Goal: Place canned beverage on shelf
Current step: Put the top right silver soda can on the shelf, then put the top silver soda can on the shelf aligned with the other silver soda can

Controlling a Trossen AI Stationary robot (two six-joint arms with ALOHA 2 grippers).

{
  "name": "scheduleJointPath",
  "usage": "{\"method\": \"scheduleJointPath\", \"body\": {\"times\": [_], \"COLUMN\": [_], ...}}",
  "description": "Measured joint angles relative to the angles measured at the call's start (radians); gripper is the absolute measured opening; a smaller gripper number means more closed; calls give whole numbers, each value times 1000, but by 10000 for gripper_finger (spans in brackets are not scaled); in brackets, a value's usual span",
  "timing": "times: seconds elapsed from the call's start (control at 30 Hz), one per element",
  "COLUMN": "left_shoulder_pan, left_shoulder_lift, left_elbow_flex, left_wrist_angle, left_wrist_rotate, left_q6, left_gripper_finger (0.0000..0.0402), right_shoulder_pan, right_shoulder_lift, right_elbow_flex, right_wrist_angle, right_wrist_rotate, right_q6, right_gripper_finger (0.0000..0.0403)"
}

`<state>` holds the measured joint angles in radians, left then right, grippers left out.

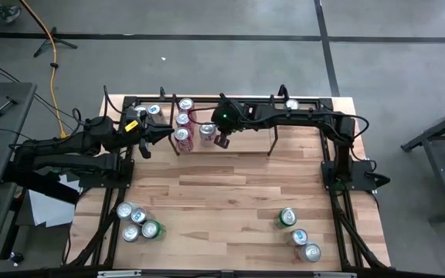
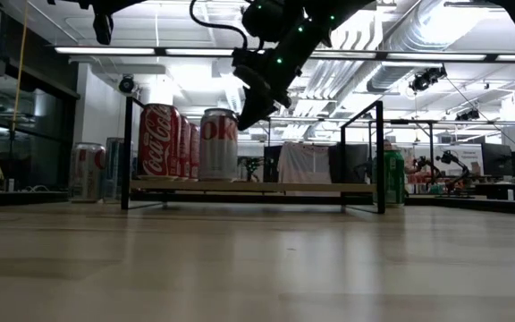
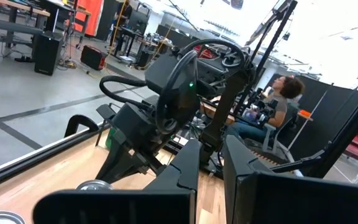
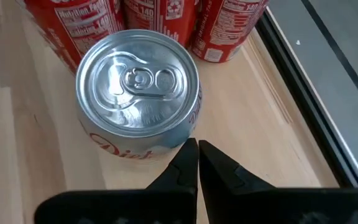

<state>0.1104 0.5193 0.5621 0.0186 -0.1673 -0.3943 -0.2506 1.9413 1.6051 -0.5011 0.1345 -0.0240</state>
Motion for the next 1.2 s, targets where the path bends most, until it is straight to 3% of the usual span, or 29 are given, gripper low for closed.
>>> {"method": "scheduleJointPath", "body": {"times": [0.37,0.97,1.2], "left_shoulder_pan": [0,0,0], "left_shoulder_lift": [0,0,-1], "left_elbow_flex": [0,0,0], "left_wrist_angle": [0,0,0], "left_wrist_rotate": [0,0,0], "left_q6": [0,-22,-6], "left_gripper_finger": [0,0,0], "right_shoulder_pan": [18,16,-17], "right_shoulder_lift": [85,89,14], "right_elbow_flex": [0,0,0], "right_wrist_angle": [75,118,-50], "right_wrist_rotate": [-39,-87,-67], "right_q6": [50,70,50], "right_gripper_finger": [0,0,0]}}
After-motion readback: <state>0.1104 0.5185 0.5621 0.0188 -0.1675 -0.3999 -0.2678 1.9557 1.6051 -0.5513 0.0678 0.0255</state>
